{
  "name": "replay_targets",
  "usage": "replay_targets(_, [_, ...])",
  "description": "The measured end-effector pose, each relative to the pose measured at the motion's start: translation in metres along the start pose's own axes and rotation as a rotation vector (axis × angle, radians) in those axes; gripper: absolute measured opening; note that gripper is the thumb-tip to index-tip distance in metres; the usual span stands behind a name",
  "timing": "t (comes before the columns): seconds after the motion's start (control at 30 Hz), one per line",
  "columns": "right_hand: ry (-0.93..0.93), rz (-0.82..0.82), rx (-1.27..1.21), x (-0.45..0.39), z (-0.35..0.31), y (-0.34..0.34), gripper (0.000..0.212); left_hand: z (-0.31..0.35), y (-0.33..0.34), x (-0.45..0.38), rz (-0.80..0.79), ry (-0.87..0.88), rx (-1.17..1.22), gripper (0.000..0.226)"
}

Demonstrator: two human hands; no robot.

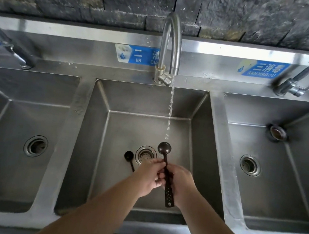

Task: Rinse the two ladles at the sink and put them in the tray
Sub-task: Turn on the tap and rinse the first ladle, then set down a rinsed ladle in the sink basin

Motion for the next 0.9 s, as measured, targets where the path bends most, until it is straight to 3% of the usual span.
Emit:
replay_targets(0.2, [-0.117,0.208,0.254,0.021,0.014,-0.008,0.011,-0.018,-0.003,0.026,-0.034,-0.046,0.016,0.029])
replay_targets(0.33, [-0.267,0.353,0.602,0.038,0.002,-0.008,0.012,-0.022,-0.006,0.033,-0.003,-0.078,0.042,0.027])
replay_targets(0.47, [-0.331,0.355,0.756,0.055,-0.009,-0.005,0.007,-0.02,-0.005,0.039,-0.001,-0.051,-0.008,0.026])
replay_targets(0.57, [-0.375,0.326,0.716,0.062,-0.019,-0.009,0.008,-0.015,0.003,0.038,-0.012,-0.019,0.008,0.032])
replay_targets(0.73, [-0.435,0.303,0.662,0.068,-0.047,-0.038,0.009,0.001,0.04,0.032,-0.08,0.082,-0.107,0.009])
replay_targets(0.9, [-0.447,0.271,0.569,0.061,-0.089,-0.094,0.015,0.014,0.108,0.018,-0.109,0.209,-0.268,0.007])
Point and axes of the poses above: each hand's wrist, its own x-axis away from the middle knuckle, its own y-axis out of the palm, z = x × y, the point moved 6 cm from there along -x, towards the middle knuckle, and after that the axes turned 1 degree about z, right-handed, at the moved point
